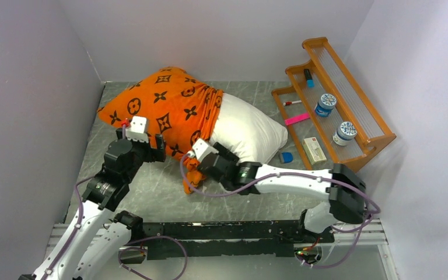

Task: Remove the pillowcase from the pillow
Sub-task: Remove the pillow from the pillowcase.

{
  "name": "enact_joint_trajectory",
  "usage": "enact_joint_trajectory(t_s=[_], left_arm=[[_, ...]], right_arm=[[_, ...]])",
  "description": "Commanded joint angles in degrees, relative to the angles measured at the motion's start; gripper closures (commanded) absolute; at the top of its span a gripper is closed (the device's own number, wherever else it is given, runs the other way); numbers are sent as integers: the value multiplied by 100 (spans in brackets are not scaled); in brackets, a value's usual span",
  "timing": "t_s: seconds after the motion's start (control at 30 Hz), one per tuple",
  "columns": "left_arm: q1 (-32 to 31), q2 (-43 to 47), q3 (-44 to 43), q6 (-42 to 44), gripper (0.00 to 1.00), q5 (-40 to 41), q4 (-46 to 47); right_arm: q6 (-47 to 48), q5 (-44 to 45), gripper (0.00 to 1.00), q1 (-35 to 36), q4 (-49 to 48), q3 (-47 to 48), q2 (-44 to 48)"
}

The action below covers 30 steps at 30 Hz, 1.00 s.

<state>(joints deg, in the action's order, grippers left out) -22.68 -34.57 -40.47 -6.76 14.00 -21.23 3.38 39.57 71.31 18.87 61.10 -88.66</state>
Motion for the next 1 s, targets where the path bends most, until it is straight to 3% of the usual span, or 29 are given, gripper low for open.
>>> enact_joint_trajectory(t_s=[0.0, 0.07, 0.23, 0.33, 0.57, 0.8, 0.97], left_arm=[[0, -288, 39, 275, 4, -1469, 324], [0, -437, 13, 328, 3, -1939, 354], [0, -702, -41, 123, 3, -2602, 258], [0, -987, -196, -358, 4, -2824, -94], [-90, -1142, -342, -1418, 16, -3544, -97], [-954, -1316, -373, -1801, 16, -2837, 300], [-1761, -1643, -440, -1890, 16, -1597, 510]], right_arm=[[-139, -506, 45, -755, -398, -378, 611], [-169, -738, 66, -879, -529, -423, 767], [-169, -1121, 100, -1018, -786, -414, 962], [-153, -1357, 100, -1091, -936, -394, 1078], [-110, -1702, 100, -1142, -1211, -459, 1145], [-195, -1981, 100, -1139, -1381, -561, 1114], [-232, -2076, 100, -1139, -1455, -640, 1177]])
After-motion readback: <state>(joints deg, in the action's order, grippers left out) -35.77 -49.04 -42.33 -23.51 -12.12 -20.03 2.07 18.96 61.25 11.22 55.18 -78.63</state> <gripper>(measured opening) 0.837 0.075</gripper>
